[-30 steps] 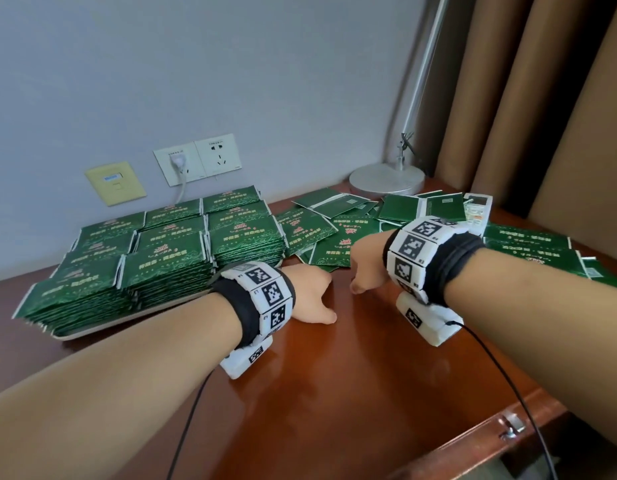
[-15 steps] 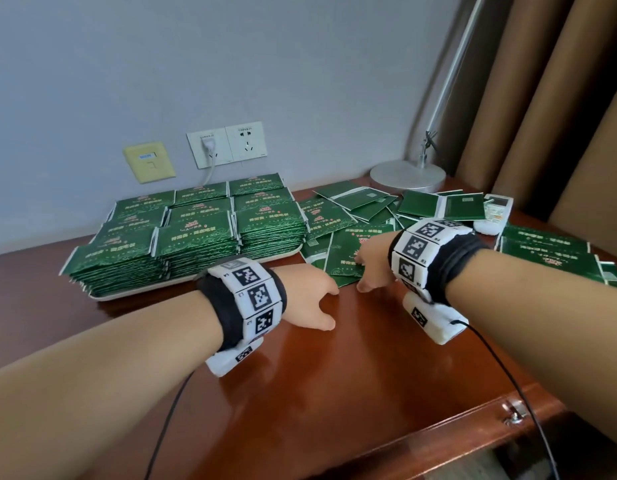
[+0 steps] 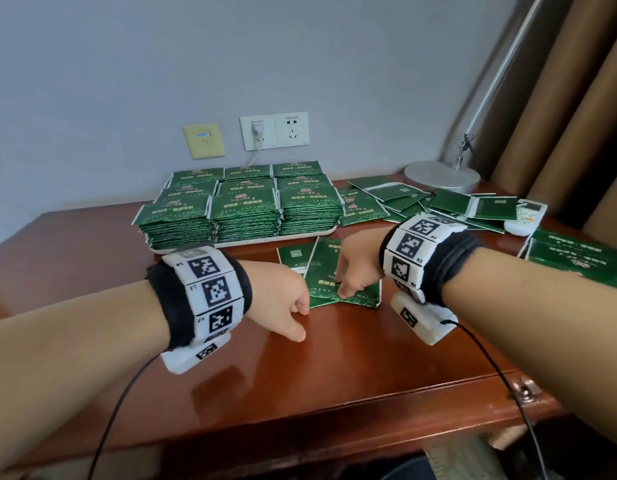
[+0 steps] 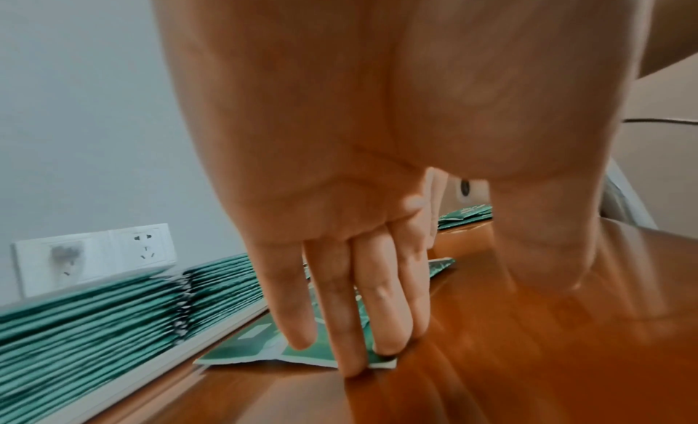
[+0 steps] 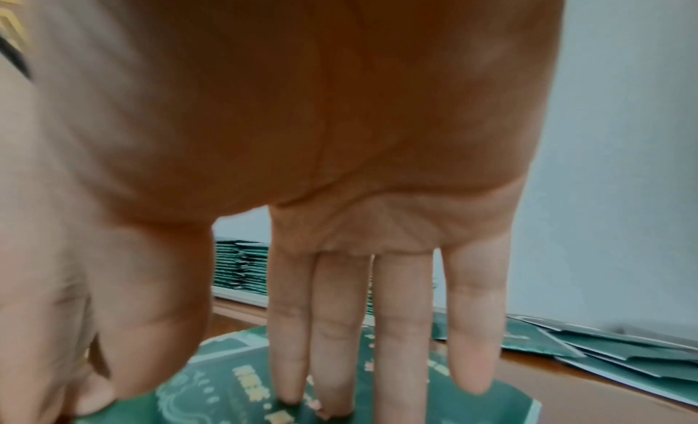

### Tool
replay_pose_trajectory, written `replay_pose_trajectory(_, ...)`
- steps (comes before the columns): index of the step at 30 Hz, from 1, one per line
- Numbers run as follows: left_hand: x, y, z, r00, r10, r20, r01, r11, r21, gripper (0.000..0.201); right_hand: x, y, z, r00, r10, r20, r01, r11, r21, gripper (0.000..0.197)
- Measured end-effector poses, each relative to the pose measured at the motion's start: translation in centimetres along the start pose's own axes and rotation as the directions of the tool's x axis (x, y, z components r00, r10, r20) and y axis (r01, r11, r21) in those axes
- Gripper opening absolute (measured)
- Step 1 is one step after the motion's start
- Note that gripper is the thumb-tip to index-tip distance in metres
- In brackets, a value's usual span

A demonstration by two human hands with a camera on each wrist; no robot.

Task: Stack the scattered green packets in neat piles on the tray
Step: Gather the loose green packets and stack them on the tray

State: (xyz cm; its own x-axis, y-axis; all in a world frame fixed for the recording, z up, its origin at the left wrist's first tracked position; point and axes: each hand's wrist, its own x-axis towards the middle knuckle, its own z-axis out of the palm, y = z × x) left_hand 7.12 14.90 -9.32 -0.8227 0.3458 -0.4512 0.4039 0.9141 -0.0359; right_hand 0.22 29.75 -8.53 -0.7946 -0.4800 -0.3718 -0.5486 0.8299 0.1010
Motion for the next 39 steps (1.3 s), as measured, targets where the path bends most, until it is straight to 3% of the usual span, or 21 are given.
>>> replay_pose_trajectory(9,-7.0,-3.5,2.5,0.981,-0.18,0.077,0.184,0.982,-0.051,0.043,-0.4,-6.6,-0.9,0.978,-0.206,-0.041,0.204,0.978,-0.042,0.05)
replay_pose_trajectory(13,-8.8,-5.9,3.6,0.973,-0.23,0.021,0.231,0.963,-0.142,0.03,1.1,-8.2,-1.6,0.967,-0.25,-0.048,0.249,0.968,-0.023,0.052)
replay_pose_trajectory(17,-8.0,-8.9,4.3,0.933,-0.302,-0.199,0.263,0.944,-0.2,0.023,2.7,-8.6,-2.3,0.973,-0.217,-0.074,0.218,0.976,0.006,0.086)
replay_pose_trajectory(19,-7.1,-10.2,4.4,0.908,-0.343,-0.24,0.301,0.933,-0.195,0.022,3.6,-8.5,-2.4,0.977,-0.209,-0.049,0.211,0.976,0.044,0.106)
replay_pose_trajectory(22,-5.6,-11.7,4.3,0.885,-0.41,-0.222,0.372,0.908,-0.194,0.026,5.2,-8.7,-2.2,0.977,-0.208,0.038,0.207,0.977,0.044,0.126)
replay_pose_trajectory(26,-2.6,-13.1,3.8,0.89,-0.429,-0.155,0.399,0.897,-0.192,0.061,7.2,-8.8,-1.9,0.975,-0.207,0.08,0.206,0.978,0.031,0.133)
replay_pose_trajectory(32,-0.2,-14.6,3.2,0.889,-0.456,-0.044,0.429,0.862,-0.268,0.101,8.3,-8.7,-2.5,0.953,-0.298,-0.047,0.301,0.95,0.084,0.108)
replay_pose_trajectory(36,0.0,-15.2,2.6,0.875,-0.482,0.046,0.483,0.859,-0.171,0.107,8.5,-7.8,-2.8,0.943,-0.29,-0.162,0.285,0.957,-0.051,0.071)
replay_pose_trajectory(39,0.1,-15.5,2.6,0.866,-0.497,0.053,0.499,0.854,-0.151,0.106,8.5,-7.0,-2.4,0.932,-0.298,-0.205,0.298,0.954,-0.031,0.046)
